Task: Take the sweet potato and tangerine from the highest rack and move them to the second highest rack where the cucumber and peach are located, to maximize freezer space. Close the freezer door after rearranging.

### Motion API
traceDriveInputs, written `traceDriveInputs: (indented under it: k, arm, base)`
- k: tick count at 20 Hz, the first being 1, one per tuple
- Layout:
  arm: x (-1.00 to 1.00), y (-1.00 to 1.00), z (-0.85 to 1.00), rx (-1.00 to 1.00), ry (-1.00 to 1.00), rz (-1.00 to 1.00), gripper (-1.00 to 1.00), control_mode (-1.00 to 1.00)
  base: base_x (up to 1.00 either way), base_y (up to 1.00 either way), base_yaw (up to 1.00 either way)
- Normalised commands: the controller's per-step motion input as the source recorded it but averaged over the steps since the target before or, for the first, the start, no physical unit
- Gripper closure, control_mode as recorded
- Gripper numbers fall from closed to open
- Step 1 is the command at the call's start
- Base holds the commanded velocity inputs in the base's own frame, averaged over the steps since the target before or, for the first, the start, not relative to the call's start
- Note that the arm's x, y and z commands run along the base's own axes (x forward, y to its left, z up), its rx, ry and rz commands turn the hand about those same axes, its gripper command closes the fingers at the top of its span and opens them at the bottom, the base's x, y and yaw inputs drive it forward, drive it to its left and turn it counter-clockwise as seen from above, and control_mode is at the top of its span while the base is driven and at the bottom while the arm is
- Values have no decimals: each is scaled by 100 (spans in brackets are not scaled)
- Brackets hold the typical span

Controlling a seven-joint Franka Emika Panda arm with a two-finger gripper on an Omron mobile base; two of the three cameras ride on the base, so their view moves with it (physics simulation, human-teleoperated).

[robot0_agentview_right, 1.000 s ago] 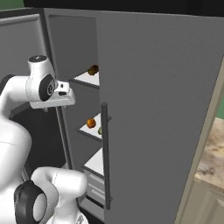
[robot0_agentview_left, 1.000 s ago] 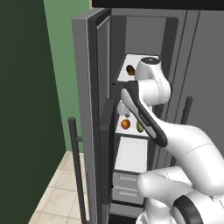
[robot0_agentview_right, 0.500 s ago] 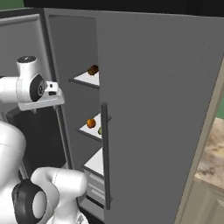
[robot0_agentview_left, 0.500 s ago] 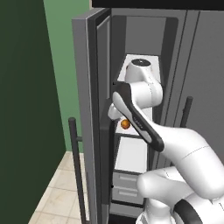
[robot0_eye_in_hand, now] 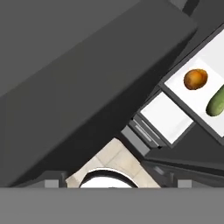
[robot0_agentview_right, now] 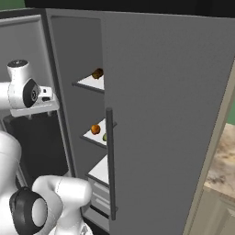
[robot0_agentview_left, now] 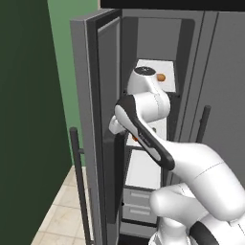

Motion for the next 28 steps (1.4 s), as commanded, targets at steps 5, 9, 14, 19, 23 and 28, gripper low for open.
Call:
traceDriveInputs:
  k: [5,9,14,19,23,28]
  arm:
    - [0,25,0,5,0,0,-100,-100]
    - [-10,-23,19,4,-35,-10,-100,-100]
    - [-11,-53,53,11,-45,-14,-100,-100]
    - [0,-64,63,20,-24,-4,-100,-100]
    - [11,-67,58,22,-12,-3,-100,-100]
    - [40,-39,57,23,-4,-8,-100,-100]
  base:
    - [0,0,0]
    - [0,0,0]
    - [0,0,0]
    - [0,0,0]
    - [0,0,0]
    - [0,0,0]
